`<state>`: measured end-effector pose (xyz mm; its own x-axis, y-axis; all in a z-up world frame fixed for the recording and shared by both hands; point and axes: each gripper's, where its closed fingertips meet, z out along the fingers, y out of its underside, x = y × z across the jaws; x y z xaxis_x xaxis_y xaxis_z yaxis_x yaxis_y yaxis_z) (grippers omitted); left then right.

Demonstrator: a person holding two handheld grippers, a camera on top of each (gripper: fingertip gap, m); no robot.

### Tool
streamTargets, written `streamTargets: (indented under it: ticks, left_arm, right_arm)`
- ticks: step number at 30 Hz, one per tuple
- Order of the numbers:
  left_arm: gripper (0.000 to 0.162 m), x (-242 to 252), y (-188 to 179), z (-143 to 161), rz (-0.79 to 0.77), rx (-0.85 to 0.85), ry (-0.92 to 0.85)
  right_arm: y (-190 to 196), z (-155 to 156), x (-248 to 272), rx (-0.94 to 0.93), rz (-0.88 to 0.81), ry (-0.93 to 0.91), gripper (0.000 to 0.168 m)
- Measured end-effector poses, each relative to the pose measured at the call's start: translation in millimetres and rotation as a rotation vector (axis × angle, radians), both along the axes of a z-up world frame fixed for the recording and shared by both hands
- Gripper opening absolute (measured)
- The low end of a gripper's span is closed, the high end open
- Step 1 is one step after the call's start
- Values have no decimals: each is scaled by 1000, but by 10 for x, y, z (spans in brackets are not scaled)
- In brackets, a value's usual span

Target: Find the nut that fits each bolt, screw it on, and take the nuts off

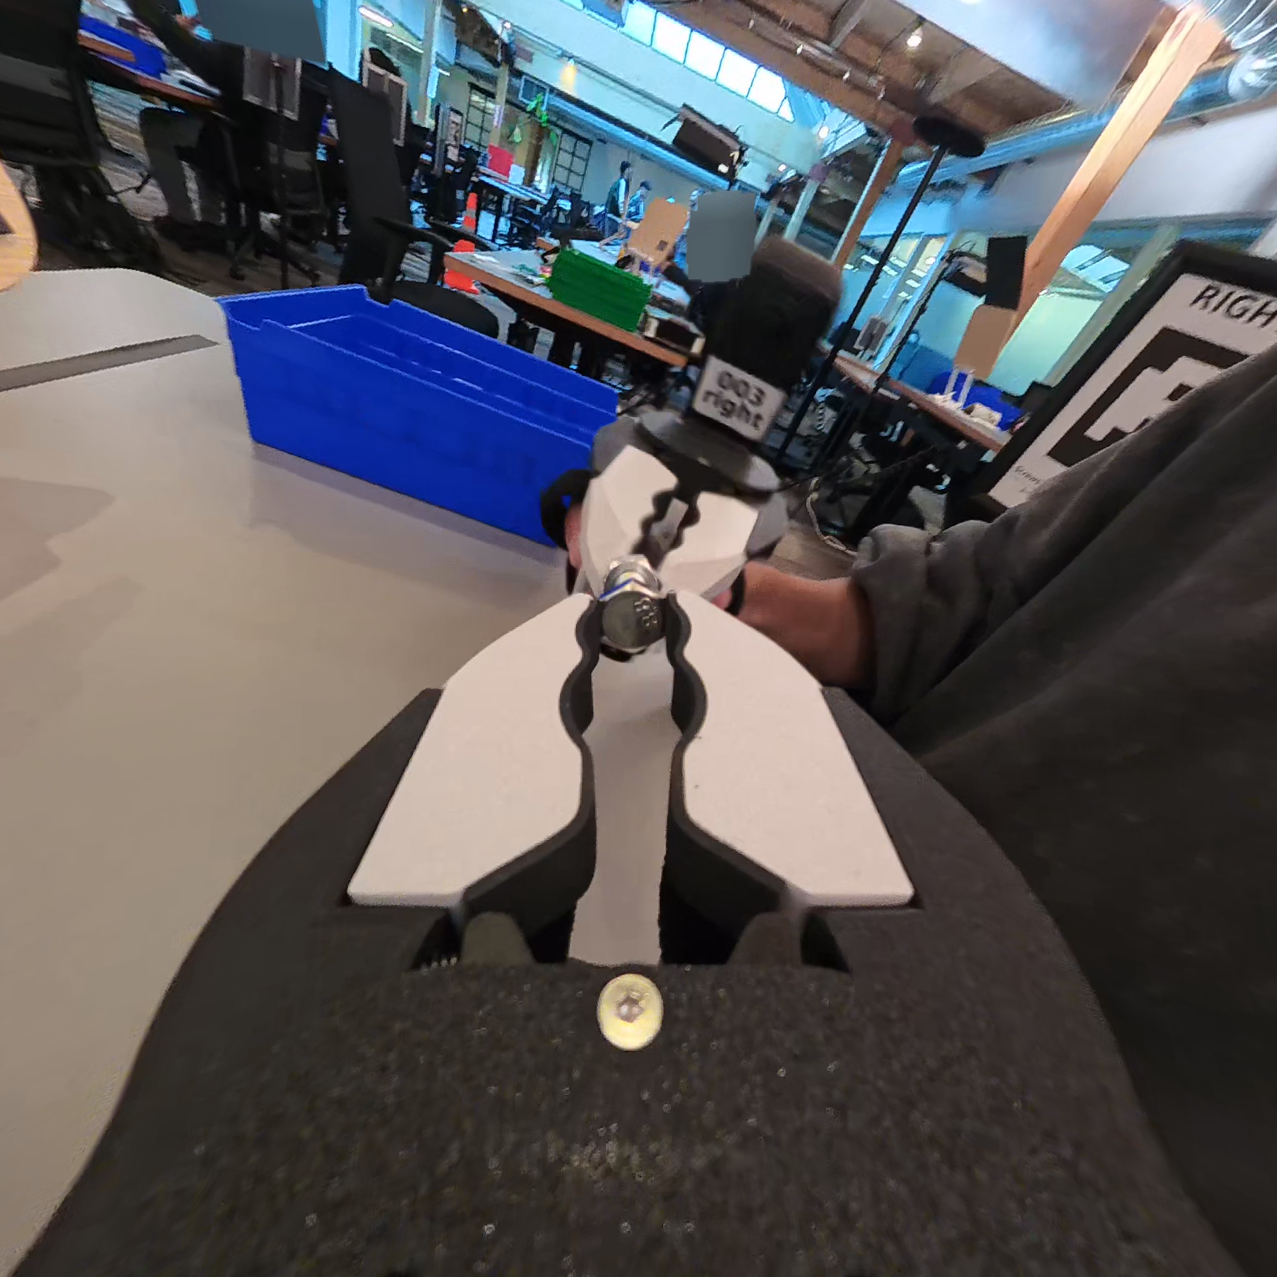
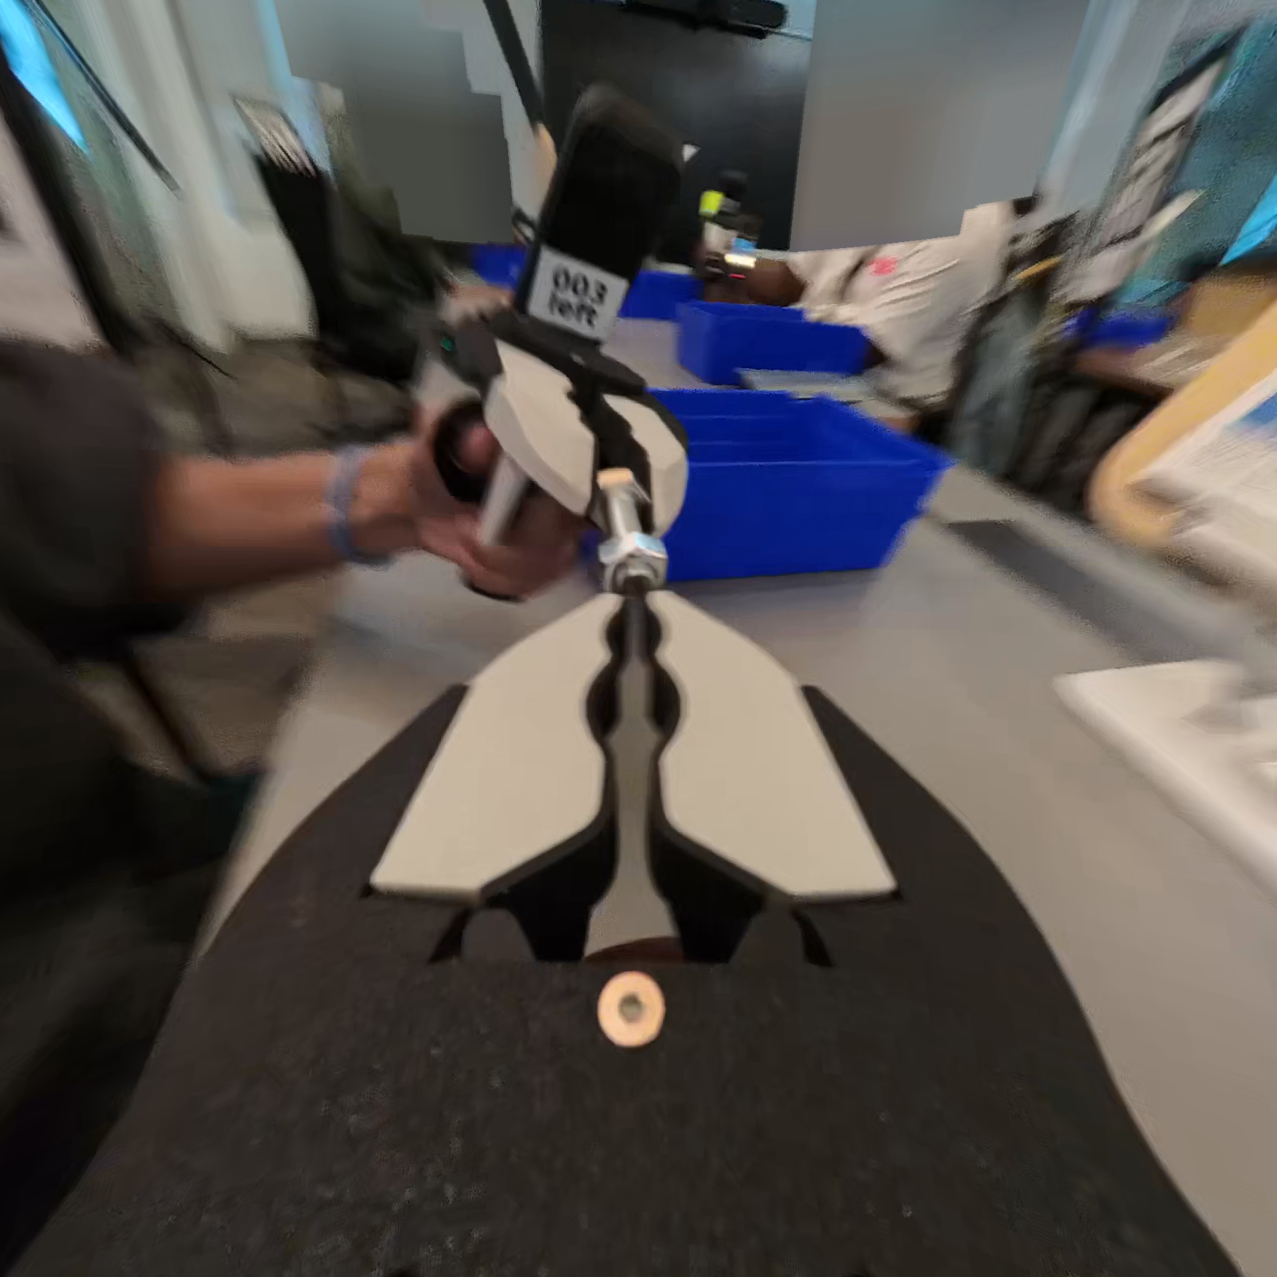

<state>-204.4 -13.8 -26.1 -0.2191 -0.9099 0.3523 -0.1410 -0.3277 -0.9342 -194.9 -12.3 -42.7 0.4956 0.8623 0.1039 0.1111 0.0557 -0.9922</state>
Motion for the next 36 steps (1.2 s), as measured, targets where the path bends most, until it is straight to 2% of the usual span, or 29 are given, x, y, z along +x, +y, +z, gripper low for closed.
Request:
streamTargets:
  ticks: [2, 3, 4, 6, 7, 8, 10, 12, 15, 17, 20, 24, 28, 33, 34, 36]
  left_arm:
    - [17, 7, -10, -1, -6, -11, -1]
    - [17, 11, -11, -14, -5, -7, 6]
    - [17, 11, -11, -23, -5, -3, 10]
    - [17, 8, -9, -6, -1, 3, -1]
    - [17, 4, -16, 16, -4, 2, -12]
    - [17, -1, -23, 35, -5, 6, -21]
    - [17, -6, -16, 34, 6, 26, -17]
    - [17, -10, 4, 8, 18, 44, -1]
    - [17, -14, 42, -31, 31, 49, 9]
    - [17, -13, 61, -63, 34, 45, 16]
    - [17, 8, 66, -153, 35, 55, 52]
    - [17, 27, 31, -118, 22, 45, 32]
    - [17, 21, 16, -49, 27, 52, 8]
    - [17, -2, 36, -81, 22, 48, 13]
    - [17, 10, 43, -124, 29, 59, 35]
    - [17, 30, 55, -211, 40, 82, 80]
  right_arm:
    - [37, -55, 67, 275, -161, -214, 0]
    - [28, -88, 81, 357, -201, -281, 0]
    - [16, -144, 70, 356, -195, -307, 2]
    - [5, -261, 3, 149, -99, -224, 23]
    - [9, -290, -27, 26, -50, -143, 33]
    - [0, -316, -59, -118, 13, -54, 36]
    - [-15, -265, -112, -392, 139, 156, 58]
    - [-92, -104, -119, -525, 279, 339, 61]
    - [-136, 114, -65, -526, 343, 482, 57]
    - [-150, 238, -10, -530, 373, 548, 61]
    - [-149, 481, 171, -463, 384, 677, 53]
    - [-70, 276, 163, -493, 319, 567, 54]
    - [-172, 69, -64, -581, 401, 498, 54]
    - [-146, 243, -17, -545, 389, 560, 60]
    - [-163, 341, 41, -515, 405, 598, 49]
    - [-149, 436, 125, -490, 390, 625, 49]
